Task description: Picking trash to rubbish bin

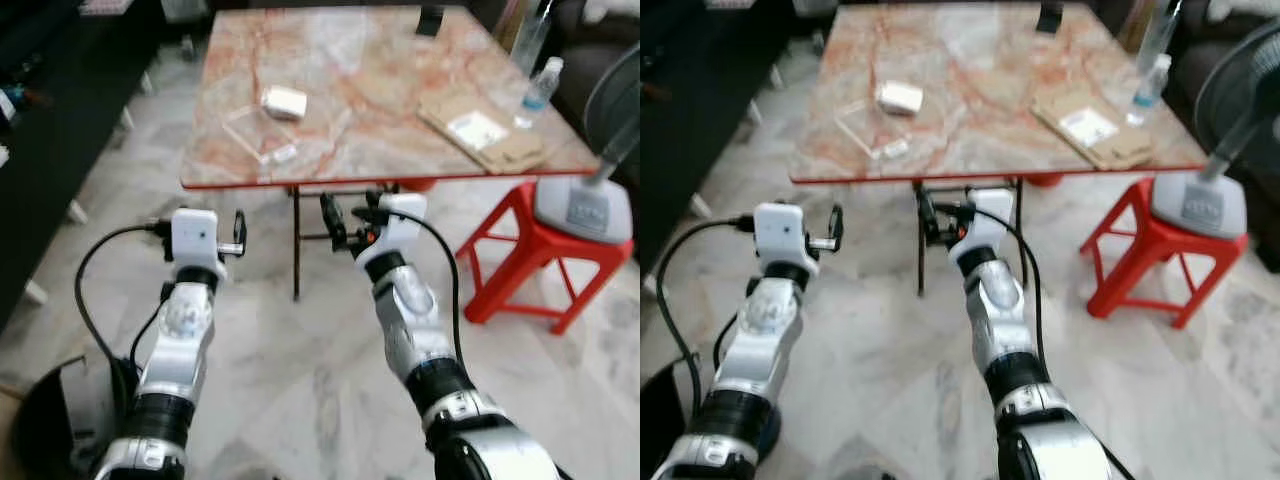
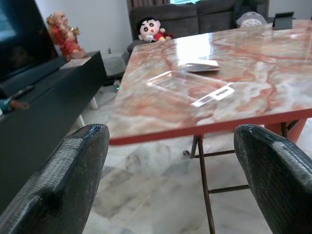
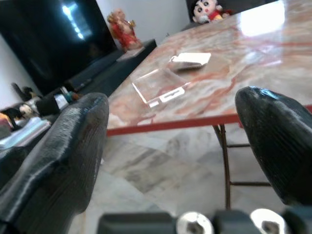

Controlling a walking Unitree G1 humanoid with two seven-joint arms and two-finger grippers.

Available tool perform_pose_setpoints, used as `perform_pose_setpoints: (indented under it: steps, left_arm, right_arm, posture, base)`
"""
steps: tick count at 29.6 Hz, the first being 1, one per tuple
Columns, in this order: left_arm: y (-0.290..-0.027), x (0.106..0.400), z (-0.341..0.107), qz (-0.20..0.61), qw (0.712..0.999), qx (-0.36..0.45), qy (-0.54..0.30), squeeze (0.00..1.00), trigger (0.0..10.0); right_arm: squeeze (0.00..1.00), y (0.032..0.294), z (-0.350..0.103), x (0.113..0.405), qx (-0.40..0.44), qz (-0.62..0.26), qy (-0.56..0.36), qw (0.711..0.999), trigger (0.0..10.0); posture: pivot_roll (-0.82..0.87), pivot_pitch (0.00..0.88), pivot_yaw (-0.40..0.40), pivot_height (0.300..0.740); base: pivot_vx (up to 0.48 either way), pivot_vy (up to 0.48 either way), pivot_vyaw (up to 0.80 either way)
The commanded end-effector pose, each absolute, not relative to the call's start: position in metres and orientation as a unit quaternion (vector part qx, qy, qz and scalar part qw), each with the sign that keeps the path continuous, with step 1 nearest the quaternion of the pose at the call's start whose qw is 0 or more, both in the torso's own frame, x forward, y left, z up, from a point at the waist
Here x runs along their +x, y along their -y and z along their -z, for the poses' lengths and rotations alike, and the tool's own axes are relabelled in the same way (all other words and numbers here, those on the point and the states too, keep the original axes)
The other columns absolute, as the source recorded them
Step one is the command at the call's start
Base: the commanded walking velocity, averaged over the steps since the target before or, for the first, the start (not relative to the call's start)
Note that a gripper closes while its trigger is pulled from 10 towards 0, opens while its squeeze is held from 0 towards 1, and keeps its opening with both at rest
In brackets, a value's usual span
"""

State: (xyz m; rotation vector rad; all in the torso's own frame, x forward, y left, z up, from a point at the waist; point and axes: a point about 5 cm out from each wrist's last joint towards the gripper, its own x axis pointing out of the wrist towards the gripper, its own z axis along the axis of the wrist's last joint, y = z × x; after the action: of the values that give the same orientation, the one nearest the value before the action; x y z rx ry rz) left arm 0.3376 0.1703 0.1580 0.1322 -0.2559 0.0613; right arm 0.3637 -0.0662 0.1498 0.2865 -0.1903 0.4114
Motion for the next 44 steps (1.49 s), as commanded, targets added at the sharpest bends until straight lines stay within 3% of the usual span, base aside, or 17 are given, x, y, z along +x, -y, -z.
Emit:
perform_pose_setpoints:
  steps: [1, 15, 26, 44]
  left_arm:
    - [-0.1558, 0.3372, -0.1553, -0.008, 0.991, 0.057, 0.124, 0.00, 10.0]
    - [-0.1588, 0.3373, -0.1568, -0.019, 0.990, 0.057, 0.125, 0.00, 10.0]
    - [-0.1590, 0.3371, -0.1566, -0.025, 0.990, 0.056, 0.125, 0.00, 10.0]
    - [-0.1608, 0.3372, -0.1569, -0.030, 0.990, 0.055, 0.125, 0.00, 10.0]
  right_arm:
    - [0.00, 0.0719, -0.1504, 0.3642, 0.149, -0.190, 0.100, 0.965, 10.0]
    - [0.00, 0.0708, -0.1518, 0.3626, 0.130, -0.199, 0.112, 0.965, 10.0]
    - [0.00, 0.0703, -0.1510, 0.3620, 0.126, -0.204, 0.112, 0.965, 10.0]
    - [0.00, 0.0712, -0.1503, 0.3630, 0.130, -0.202, 0.106, 0.965, 10.0]
  posture:
    - [0.13, 0.130, -0.001, 0.740]
    - [0.14, 0.142, -0.005, 0.740]
    - [0.14, 0.144, -0.012, 0.740]
    - [0.14, 0.147, -0.014, 0.740]
  base:
    - [0.270, 0.000, -0.78]
    - [0.271, 0.000, 0.00]
    - [0.271, 0.000, 0.78]
    - [0.272, 0.000, 0.00]
